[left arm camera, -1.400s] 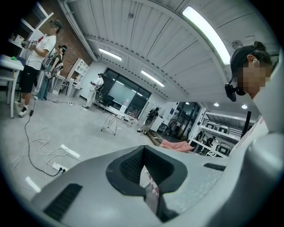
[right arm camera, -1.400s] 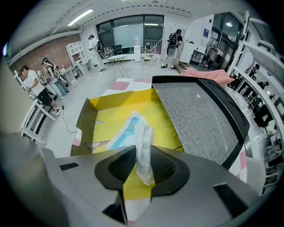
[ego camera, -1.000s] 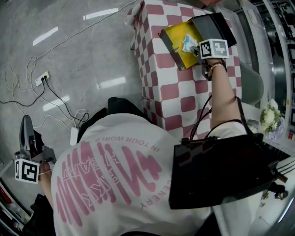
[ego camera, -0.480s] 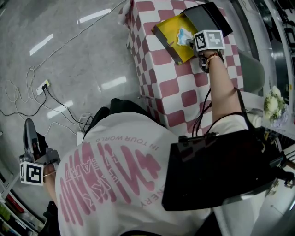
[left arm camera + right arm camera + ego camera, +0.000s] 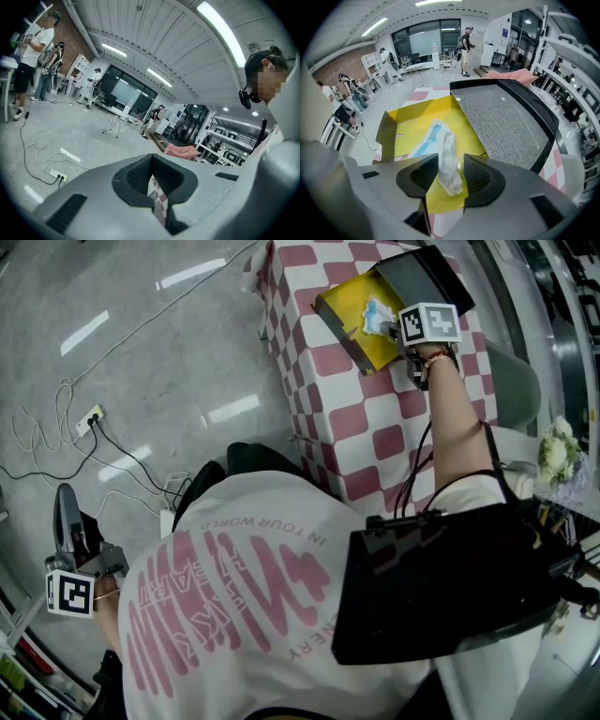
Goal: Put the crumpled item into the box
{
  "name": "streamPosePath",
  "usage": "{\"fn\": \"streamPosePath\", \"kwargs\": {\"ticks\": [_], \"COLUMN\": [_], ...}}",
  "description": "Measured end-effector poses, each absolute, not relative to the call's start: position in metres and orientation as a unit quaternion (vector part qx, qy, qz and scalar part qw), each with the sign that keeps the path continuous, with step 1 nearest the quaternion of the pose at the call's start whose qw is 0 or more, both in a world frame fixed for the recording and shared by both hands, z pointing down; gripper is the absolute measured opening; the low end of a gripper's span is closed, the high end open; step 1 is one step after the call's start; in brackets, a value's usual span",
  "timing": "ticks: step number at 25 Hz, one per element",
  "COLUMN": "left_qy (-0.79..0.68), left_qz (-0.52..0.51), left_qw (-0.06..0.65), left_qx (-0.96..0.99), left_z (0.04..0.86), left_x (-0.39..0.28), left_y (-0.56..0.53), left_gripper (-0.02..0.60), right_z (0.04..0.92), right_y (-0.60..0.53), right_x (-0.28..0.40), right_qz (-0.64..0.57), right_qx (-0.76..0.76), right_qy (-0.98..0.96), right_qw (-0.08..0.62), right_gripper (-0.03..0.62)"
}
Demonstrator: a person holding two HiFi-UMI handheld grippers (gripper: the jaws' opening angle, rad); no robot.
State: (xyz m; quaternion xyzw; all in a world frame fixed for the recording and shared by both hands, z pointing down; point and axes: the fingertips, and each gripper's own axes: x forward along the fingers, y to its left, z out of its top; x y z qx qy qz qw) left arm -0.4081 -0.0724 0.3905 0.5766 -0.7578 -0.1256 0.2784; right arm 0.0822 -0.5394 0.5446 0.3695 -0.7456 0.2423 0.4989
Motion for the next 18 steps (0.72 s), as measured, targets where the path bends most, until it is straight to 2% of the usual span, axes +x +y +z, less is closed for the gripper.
{"fn": "streamPosePath", "kwargs": {"ticks": [8, 13, 18], "left_qy": [-0.751, -0.776, -0.786], "left_qz": [-0.124, -0.133, -0.152], "left_qw": [0.269, 0.236, 0.243], "left_qx": [0.589, 0.569, 0.547], "left_z": [0.391, 0.370, 0.374], "left_x": [-0.413, -0.435, -0.437], "left_y": [-0.089, -0.072, -0.052], "left_gripper": [0.008, 0.008, 0.008], "right_z": [0.542, 0.539, 0.538], "right_y": [-0.541, -0.541, -0.536], "right_x": [0.081, 0.083, 0.085], "right_qz": [0.233, 0.226, 0.245], "right_qx": [0.383, 0.399, 0.412], "right_qy": [-0.748, -0.749, -0.749], "right_qw": [0.489, 0.478, 0.457], "right_gripper": [0.176, 0.184, 0.184]}}
